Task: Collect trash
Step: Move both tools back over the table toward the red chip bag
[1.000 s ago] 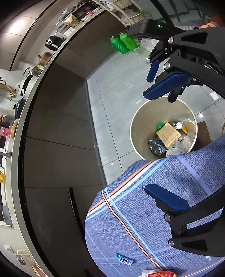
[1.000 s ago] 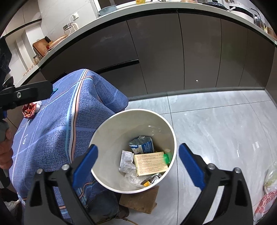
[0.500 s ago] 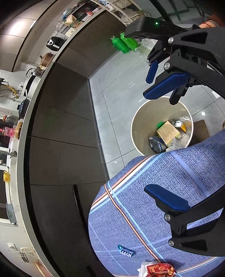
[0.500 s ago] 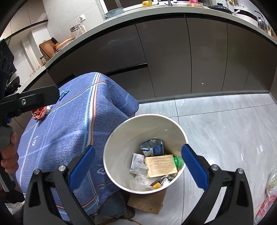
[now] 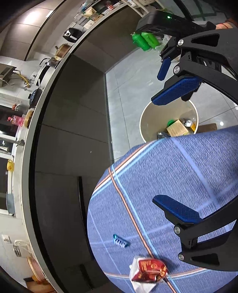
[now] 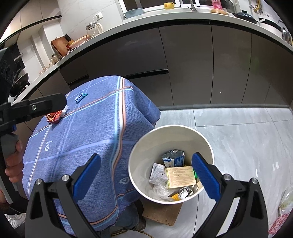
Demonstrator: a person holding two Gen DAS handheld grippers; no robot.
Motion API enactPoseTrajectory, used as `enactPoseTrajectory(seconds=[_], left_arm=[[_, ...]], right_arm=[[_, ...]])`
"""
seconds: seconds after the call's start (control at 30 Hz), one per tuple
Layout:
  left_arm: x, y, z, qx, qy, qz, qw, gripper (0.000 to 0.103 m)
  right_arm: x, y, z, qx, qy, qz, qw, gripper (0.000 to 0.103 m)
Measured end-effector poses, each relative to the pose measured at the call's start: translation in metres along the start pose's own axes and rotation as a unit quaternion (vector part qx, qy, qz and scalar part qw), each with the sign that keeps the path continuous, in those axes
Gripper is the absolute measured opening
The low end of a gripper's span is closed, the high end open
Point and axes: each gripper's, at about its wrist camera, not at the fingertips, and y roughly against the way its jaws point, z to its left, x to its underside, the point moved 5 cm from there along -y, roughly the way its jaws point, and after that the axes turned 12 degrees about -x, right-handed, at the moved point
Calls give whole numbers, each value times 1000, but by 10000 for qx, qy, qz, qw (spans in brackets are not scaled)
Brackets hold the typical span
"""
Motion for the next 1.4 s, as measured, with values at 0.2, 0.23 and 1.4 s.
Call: enactPoseTrajectory(seconds=[0.2,0.23,1.4], left_arm=[[5,17,31,-124,248,-114,9996,94],[7,21,38,-171,301,-145,9993,94],[129,103,284,-1563,2518,-71,9550,94]], right_arm=[[-8,2,20,-5,235,-6,9997,99],[-9,2,25,-15,284,-3,9996,99],[-41,-135,263,-1468,1919,898,9662,75]])
